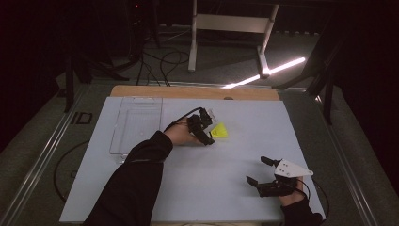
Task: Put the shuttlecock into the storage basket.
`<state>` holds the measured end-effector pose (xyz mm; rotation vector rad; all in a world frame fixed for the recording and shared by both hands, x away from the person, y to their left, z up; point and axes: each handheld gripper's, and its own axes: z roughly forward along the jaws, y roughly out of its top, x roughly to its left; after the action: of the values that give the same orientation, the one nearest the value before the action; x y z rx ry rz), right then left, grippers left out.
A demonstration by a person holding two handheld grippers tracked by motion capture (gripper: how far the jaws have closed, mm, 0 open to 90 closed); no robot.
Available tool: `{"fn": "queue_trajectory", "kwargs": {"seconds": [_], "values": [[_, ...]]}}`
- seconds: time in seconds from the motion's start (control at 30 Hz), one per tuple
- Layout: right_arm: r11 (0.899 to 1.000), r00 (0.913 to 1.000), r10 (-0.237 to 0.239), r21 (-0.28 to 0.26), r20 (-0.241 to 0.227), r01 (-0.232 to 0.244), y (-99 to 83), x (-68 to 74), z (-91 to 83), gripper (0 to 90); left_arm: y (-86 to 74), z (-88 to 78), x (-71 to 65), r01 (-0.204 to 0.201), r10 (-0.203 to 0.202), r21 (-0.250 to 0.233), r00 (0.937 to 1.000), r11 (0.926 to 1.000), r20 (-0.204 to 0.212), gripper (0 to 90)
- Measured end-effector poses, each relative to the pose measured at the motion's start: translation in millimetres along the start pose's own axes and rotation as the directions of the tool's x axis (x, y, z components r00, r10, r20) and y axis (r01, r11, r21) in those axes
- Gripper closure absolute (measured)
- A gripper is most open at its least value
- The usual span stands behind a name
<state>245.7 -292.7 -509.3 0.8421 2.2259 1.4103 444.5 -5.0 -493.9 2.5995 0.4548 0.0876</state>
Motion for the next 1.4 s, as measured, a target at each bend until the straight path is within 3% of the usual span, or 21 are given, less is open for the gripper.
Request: {"fn": "queue_trajectory", "kwargs": {"seconds": [0.13, 0.3, 0.6, 0.93, 1.13, 1.4], "values": [[1.000, 1.0000, -0.001, 0.000, -0.002, 0.001, -0.3, -0.2, 0.0, 8.0, -1.4, 8.0, 2.2, 0.008, -0.008, 0.013, 0.9999, 0.9999, -0.007, 39.1], [1.000, 1.0000, 0.002, 0.004, -0.002, -0.002, -0.5, 0.0, 0.3, 8.1, -2.0, 13.8, 5.5, 0.009, -0.008, 0.028, 0.9998, 0.9996, -0.017, 46.1], [1.000, 1.0000, 0.002, 0.005, -0.003, -0.002, -0.6, -0.2, 0.2, 8.1, 1.0, 19.2, 7.7, 0.017, -0.017, 0.041, 0.9998, 0.9990, 0.007, 59.7], [1.000, 1.0000, 0.003, 0.005, -0.004, -0.003, -0.8, -0.6, 0.2, 8.2, 5.6, 23.9, 8.6, 0.027, -0.028, 0.072, 0.9996, 0.9970, 0.009, 63.0], [1.000, 1.0000, 0.002, 0.008, -0.003, -0.002, -0.6, -0.4, 0.3, 8.2, 7.9, 23.2, 8.7, 0.012, -0.014, 0.096, 0.9998, 0.9953, 0.013, 64.3], [1.000, 1.0000, 0.002, 0.005, -0.001, -0.002, -0.5, -0.6, -0.2, 8.2, 8.3, 17.5, 9.2, 0.016, -0.020, 0.108, 0.9988, 0.9941, 0.045, 65.0]]}}
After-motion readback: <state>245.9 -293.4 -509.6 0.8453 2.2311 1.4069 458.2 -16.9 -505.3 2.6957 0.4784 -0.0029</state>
